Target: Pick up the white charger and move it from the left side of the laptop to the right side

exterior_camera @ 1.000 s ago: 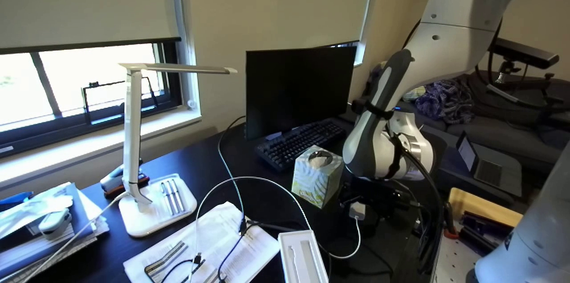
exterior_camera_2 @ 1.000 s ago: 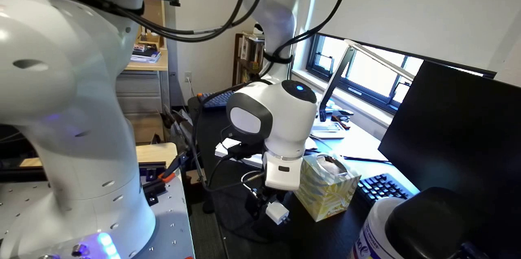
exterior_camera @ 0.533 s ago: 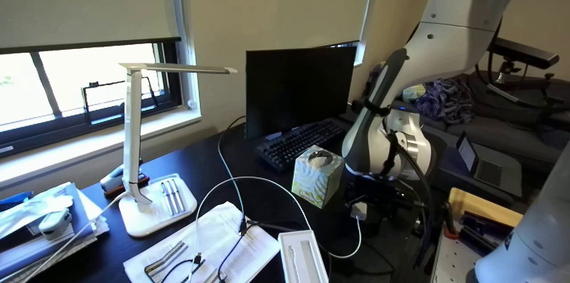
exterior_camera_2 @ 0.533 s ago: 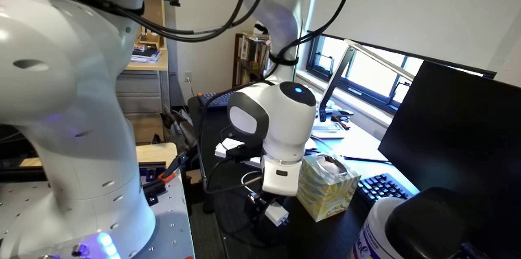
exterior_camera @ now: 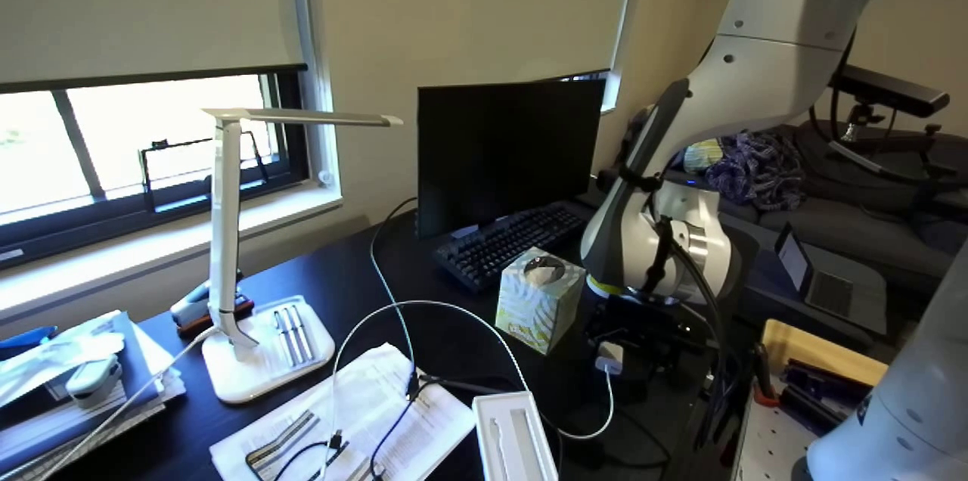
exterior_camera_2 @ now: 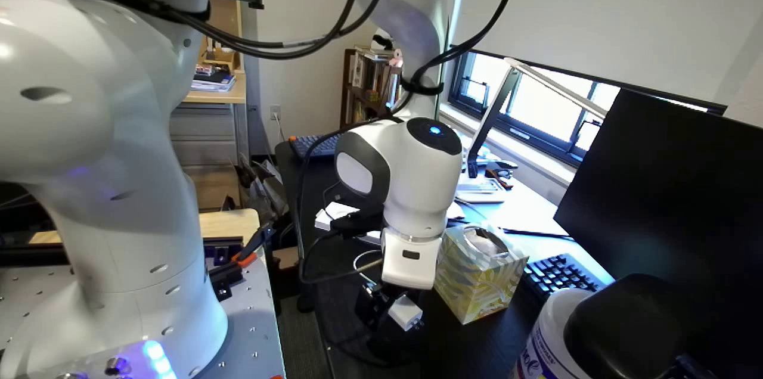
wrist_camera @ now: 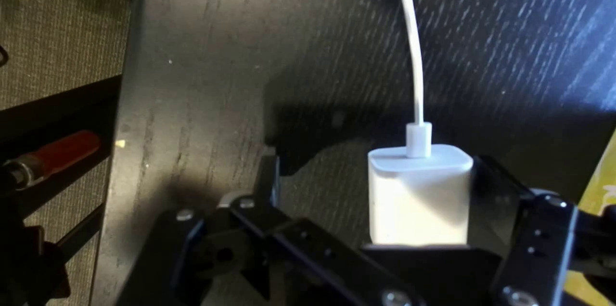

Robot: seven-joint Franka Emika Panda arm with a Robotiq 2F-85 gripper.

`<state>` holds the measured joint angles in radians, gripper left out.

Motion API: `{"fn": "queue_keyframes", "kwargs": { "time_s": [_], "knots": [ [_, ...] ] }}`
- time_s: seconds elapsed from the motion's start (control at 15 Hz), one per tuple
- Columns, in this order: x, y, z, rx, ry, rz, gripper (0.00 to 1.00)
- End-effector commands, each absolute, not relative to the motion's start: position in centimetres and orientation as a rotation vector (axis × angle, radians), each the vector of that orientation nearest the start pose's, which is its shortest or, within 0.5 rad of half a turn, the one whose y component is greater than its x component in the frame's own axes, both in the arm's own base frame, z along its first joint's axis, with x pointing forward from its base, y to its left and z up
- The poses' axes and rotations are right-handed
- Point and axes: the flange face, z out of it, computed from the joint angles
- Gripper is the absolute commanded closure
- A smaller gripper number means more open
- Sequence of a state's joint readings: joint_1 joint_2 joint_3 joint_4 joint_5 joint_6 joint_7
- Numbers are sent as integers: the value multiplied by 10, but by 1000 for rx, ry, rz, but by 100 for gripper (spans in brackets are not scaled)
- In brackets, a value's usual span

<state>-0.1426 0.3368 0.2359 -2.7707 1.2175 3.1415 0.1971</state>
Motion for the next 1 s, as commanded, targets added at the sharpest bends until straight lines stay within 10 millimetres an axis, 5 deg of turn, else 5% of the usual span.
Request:
{"fn": "queue_keyframes", "kwargs": {
  "time_s": [0.0,0.07,0.27,0.67,0.93],
  "knots": [
    [313,-43,123,-2415,1905,-40,6],
    [315,-44,128,-2408,1914,-68,27],
    [315,-46,129,-2409,1932,-98,37],
    [315,-45,127,-2408,1915,-70,78],
    [317,-46,136,-2422,1816,-52,78]
  ]
}}
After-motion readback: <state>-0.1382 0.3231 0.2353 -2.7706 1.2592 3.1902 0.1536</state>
